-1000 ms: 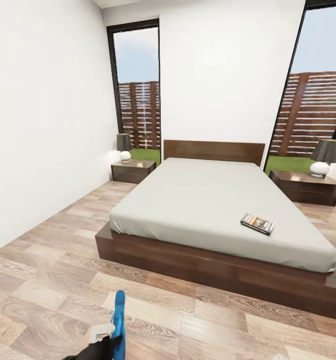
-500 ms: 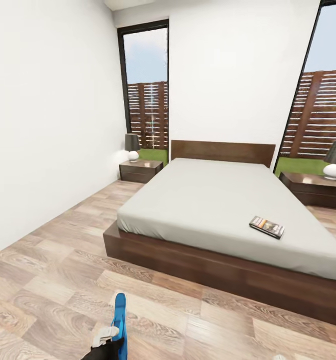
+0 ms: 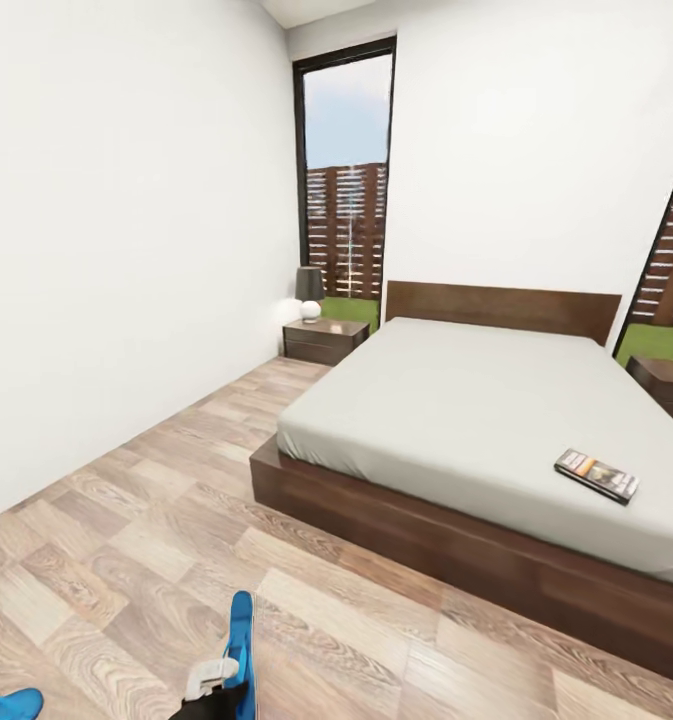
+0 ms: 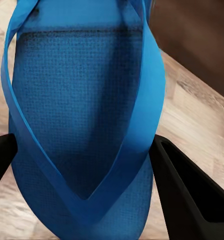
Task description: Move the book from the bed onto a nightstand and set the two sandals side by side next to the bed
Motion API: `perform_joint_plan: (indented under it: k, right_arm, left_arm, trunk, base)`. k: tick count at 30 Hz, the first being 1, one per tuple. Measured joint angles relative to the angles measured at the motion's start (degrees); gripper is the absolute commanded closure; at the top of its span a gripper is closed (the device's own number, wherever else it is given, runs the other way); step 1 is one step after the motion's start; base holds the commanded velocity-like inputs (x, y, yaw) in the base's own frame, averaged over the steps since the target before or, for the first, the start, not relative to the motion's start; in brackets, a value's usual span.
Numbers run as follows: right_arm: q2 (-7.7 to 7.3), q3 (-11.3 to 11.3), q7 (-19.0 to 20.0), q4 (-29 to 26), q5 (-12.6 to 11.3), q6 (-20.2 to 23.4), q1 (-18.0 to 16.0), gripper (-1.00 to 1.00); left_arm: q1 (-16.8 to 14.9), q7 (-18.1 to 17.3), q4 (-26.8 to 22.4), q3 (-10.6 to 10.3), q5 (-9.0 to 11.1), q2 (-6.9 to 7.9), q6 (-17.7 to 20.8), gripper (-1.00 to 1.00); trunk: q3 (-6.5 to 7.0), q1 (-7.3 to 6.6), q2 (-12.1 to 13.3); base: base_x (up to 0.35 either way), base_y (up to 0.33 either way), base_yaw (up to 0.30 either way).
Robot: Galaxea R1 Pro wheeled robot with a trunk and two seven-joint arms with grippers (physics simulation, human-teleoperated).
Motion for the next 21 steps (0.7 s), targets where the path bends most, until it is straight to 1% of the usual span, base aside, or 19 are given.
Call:
perform_joint_plan:
  k: [4,21]
  right_arm:
    - [0.00,0.00,-0.02,0.02,0.01,0.00,0.00,-1.00]
    - [-0.13,0.04,0.00,0.02,-0.06,0.00,0.00,-1.00]
  left_arm:
    - [0.00,0.00,0.70,0.00,-0.03,0.00,-0.02,1.00]
    - [-0.01,0.01,0.83,0.00,-0.05,0.00,-0.77,1.00]
  trunk:
    - [0.00,0.00,0.00]
    - [0.00,0.00,0.00]
  base:
    - [0.000,0.000,0.293]
    - [0.000,0.000,0.293]
